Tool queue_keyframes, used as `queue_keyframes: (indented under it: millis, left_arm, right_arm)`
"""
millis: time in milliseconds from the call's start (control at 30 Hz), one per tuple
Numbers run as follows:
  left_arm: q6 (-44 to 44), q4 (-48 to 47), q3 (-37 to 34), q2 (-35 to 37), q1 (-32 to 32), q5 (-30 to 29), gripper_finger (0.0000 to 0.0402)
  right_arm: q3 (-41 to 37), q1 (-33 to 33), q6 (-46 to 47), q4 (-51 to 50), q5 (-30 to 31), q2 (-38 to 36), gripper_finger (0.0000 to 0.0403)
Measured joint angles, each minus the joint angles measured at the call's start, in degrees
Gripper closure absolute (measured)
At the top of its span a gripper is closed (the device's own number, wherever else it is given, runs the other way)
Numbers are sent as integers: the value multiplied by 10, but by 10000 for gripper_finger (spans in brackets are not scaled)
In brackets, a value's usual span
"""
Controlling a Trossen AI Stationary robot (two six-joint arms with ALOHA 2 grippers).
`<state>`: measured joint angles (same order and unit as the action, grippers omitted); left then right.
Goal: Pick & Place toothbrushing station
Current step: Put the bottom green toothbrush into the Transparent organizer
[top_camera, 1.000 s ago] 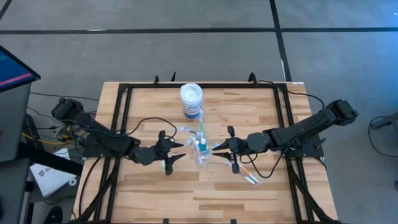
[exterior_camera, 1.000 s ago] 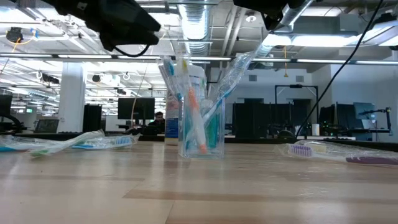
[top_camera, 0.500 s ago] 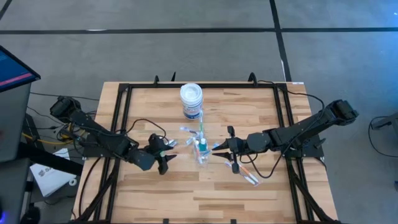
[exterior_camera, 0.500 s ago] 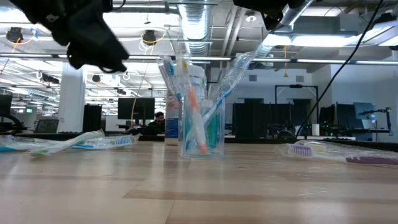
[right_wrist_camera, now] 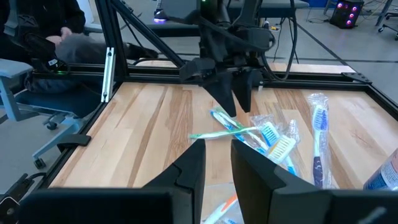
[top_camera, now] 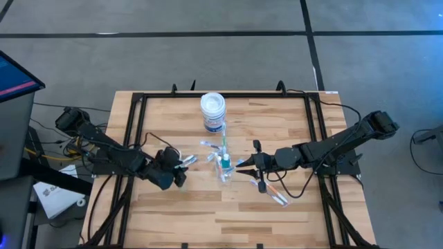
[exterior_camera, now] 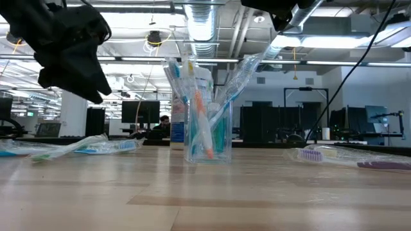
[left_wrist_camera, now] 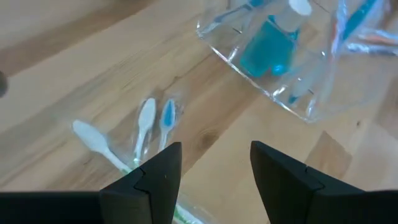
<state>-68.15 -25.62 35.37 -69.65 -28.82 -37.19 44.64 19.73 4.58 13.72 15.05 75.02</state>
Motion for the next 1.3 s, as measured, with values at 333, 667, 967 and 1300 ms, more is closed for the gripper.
queue_keyframes:
  millis: [333,667,967,1300]
  left_arm:
    - [-108,1,-66,0,35,45,216]
    - [-118,41,-101,0,61,45,216]
    - [-104,101,-134,-3,88,59,216]
    - [-104,108,-135,-3,100,57,251]
  right_arm:
    - [0,0,0,0,0,0,335]
    - [0,0,0,0,0,0,335]
    - [0,0,2,0,0,3,335]
    - [0,0,1,0,0,3,335]
